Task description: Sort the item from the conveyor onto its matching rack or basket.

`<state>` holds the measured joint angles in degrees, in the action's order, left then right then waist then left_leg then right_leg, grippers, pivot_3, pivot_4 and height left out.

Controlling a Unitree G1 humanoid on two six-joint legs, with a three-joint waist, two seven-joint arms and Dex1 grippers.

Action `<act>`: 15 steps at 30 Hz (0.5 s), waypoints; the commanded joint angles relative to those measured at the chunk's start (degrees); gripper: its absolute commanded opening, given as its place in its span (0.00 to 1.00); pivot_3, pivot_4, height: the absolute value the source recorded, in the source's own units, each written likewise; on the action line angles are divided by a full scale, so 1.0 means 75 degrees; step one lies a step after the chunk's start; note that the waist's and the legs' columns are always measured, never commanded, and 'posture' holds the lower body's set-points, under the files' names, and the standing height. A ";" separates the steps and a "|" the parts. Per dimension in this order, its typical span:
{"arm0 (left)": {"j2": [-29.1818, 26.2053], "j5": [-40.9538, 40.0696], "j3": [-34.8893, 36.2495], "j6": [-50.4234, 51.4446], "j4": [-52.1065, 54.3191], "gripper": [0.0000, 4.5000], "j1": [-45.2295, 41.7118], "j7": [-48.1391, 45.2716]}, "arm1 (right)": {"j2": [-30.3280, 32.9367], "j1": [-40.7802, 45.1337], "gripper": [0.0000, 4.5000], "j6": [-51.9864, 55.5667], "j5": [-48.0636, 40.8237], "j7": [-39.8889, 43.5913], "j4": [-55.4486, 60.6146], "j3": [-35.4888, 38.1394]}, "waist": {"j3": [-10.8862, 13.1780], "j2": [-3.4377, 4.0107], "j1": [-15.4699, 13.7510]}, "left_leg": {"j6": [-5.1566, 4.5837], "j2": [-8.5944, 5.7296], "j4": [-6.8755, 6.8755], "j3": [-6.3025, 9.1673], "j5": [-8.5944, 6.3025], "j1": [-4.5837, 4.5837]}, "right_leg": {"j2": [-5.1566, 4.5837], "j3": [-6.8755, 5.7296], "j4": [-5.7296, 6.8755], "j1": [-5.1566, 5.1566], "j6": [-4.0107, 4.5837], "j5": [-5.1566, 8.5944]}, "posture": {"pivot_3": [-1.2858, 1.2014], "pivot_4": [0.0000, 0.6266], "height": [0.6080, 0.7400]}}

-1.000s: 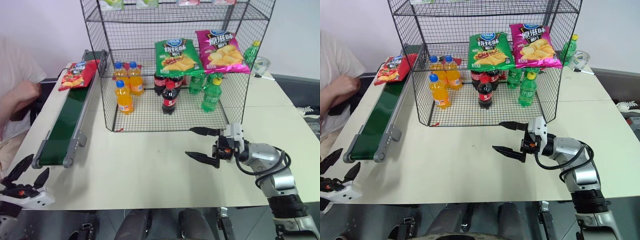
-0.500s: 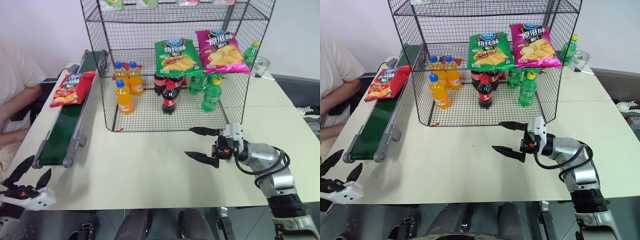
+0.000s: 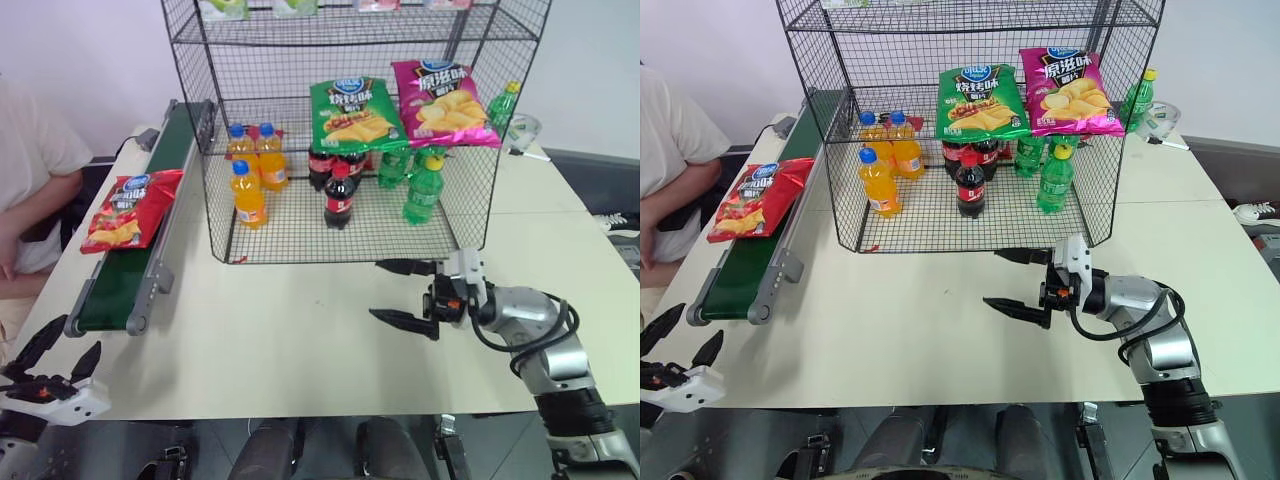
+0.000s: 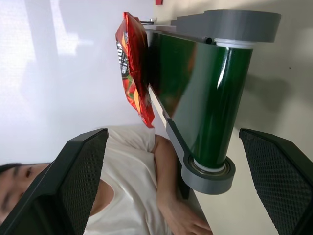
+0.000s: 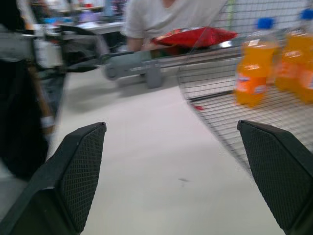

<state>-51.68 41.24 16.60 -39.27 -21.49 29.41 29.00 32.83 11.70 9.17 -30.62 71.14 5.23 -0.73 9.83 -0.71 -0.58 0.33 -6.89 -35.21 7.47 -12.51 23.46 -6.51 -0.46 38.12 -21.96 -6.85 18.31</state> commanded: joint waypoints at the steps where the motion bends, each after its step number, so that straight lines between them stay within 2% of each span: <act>1: -0.0030 -0.0143 0.0157 0.0005 0.0038 1.00 0.0125 0.0148 | 0.0014 0.0053 1.00 -0.0050 -0.0078 0.0014 0.0327 0.0038 | 0.0000 0.0000 -0.0004 | 0.0000 0.0000 0.0000 0.0000 0.0000 0.0000 | 0.0000 0.0000 0.0000 0.0000 0.0000 0.0000 | 0.52 0.24 1.00; 15: -0.0032 -0.0189 0.0149 0.0028 0.0088 1.00 0.0070 0.0116 | 0.0008 0.0032 1.00 -0.0142 0.0034 0.0172 0.0380 -0.0125 | -0.0003 -0.0005 -0.0009 | 0.0000 0.0000 -0.0002 0.0000 0.0000 0.0000 | 0.0000 0.0000 0.0001 0.0000 0.0002 -0.0001 | 0.52 0.24 1.00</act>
<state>-51.68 41.12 16.60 -39.20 -21.46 29.78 29.18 32.80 11.73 9.14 -30.22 72.26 6.16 -1.83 9.81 -0.75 -0.65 0.33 -6.89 -35.23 7.47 -12.51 23.46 -6.51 -0.46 38.13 -21.95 -6.84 18.30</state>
